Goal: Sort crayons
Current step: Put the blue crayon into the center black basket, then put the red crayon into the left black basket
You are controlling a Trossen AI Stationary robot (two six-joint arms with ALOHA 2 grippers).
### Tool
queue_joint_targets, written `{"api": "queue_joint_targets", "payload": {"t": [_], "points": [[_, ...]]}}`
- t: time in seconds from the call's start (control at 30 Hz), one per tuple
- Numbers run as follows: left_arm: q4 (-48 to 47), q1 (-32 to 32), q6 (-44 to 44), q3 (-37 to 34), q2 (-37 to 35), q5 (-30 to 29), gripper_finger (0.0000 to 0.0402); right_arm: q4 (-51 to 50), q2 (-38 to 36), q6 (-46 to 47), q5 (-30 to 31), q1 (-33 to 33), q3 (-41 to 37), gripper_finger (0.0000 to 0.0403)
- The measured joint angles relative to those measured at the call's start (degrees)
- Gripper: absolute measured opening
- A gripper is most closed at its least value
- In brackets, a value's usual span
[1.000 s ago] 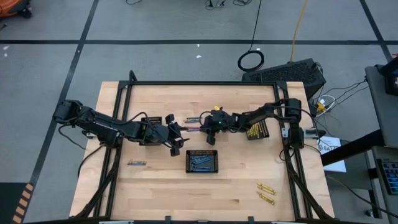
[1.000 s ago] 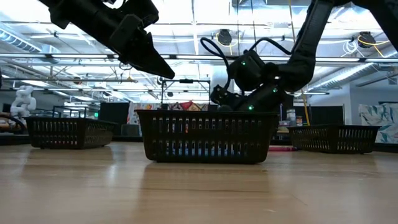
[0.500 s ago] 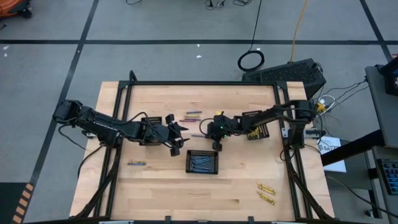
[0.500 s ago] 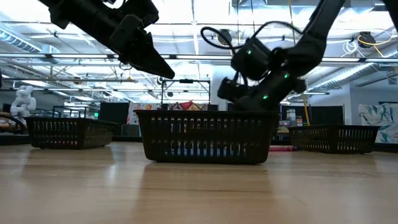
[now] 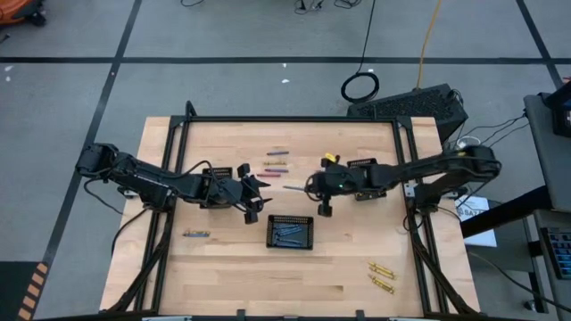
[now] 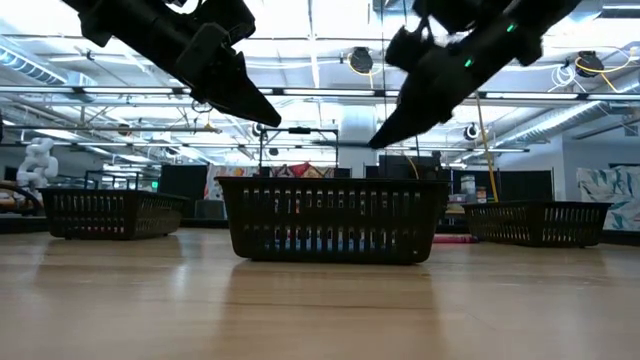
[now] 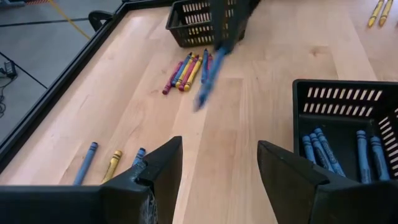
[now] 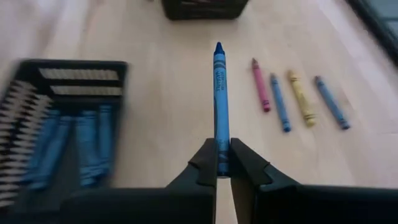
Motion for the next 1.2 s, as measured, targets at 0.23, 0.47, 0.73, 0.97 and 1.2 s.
{"api": "queue_joint_targets", "payload": {"t": [0.23,0.47,0.73,0.97,1.2], "points": [[0.63,0.00,-0.04,0.00,0.00,0.00,0.0207,-1.46,-3.20,11.56,-15.38,4.81,0.00,0.0004],[4.94,0.01,-0.12,0.00,0.00,-2.56,0.0207,0.67,2.12,24.43,-21.15,8.27,0.00,0.0004],[6.35,0.00,-1.55,0.00,0.00,-2.84,0.0207,8.05,8.38,28.03,-21.10,7.67,2.10,0.0005],[6.15,-0.04,-1.57,0.00,0.00,-2.82,0.0207,7.61,8.71,25.27,-21.07,6.91,3.56,0.0061],[6.21,-0.04,-1.58,0.00,0.00,-2.83,0.0207,6.19,8.07,19.65,-21.01,6.82,3.58,0.0132]]}}
